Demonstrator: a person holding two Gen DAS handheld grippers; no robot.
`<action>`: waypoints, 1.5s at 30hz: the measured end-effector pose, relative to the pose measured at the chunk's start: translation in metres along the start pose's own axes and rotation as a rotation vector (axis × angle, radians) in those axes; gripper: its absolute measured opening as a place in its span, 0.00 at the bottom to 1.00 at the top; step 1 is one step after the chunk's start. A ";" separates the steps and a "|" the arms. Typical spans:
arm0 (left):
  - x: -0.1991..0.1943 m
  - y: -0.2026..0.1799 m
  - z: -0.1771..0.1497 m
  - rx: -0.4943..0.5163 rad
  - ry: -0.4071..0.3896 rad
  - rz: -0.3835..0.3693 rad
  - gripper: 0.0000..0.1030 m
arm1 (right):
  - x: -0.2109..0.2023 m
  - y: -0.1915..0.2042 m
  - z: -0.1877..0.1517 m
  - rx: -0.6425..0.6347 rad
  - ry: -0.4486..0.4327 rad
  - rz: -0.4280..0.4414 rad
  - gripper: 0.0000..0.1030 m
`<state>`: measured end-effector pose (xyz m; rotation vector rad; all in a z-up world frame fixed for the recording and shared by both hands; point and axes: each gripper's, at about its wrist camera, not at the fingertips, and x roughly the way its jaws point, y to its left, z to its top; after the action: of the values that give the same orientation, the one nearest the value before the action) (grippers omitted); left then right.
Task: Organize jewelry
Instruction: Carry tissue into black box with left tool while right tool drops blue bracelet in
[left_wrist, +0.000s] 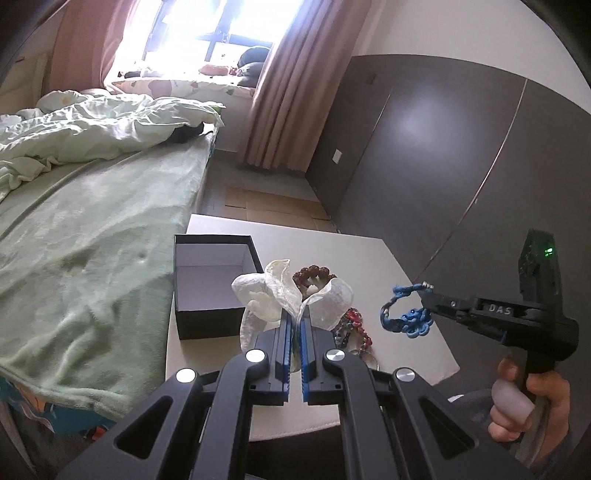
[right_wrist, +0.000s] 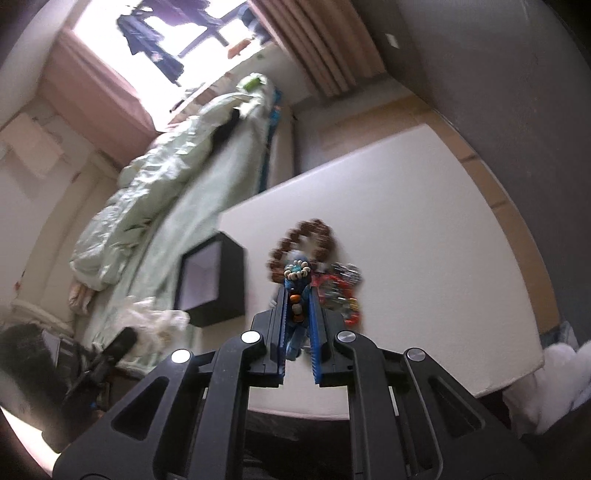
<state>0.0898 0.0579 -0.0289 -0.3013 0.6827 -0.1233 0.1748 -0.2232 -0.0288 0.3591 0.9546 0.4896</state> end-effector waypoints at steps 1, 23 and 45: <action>-0.001 0.000 0.000 -0.003 0.002 0.000 0.02 | -0.001 0.007 0.000 -0.018 -0.009 0.009 0.11; 0.038 0.048 0.058 -0.096 0.067 0.084 0.07 | 0.070 0.073 0.048 -0.139 0.017 0.132 0.11; 0.016 0.101 0.072 -0.165 -0.009 0.216 0.86 | 0.150 0.114 0.053 -0.153 0.253 0.225 0.80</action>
<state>0.1494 0.1674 -0.0177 -0.3839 0.7139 0.1410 0.2651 -0.0502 -0.0469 0.2708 1.1192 0.8236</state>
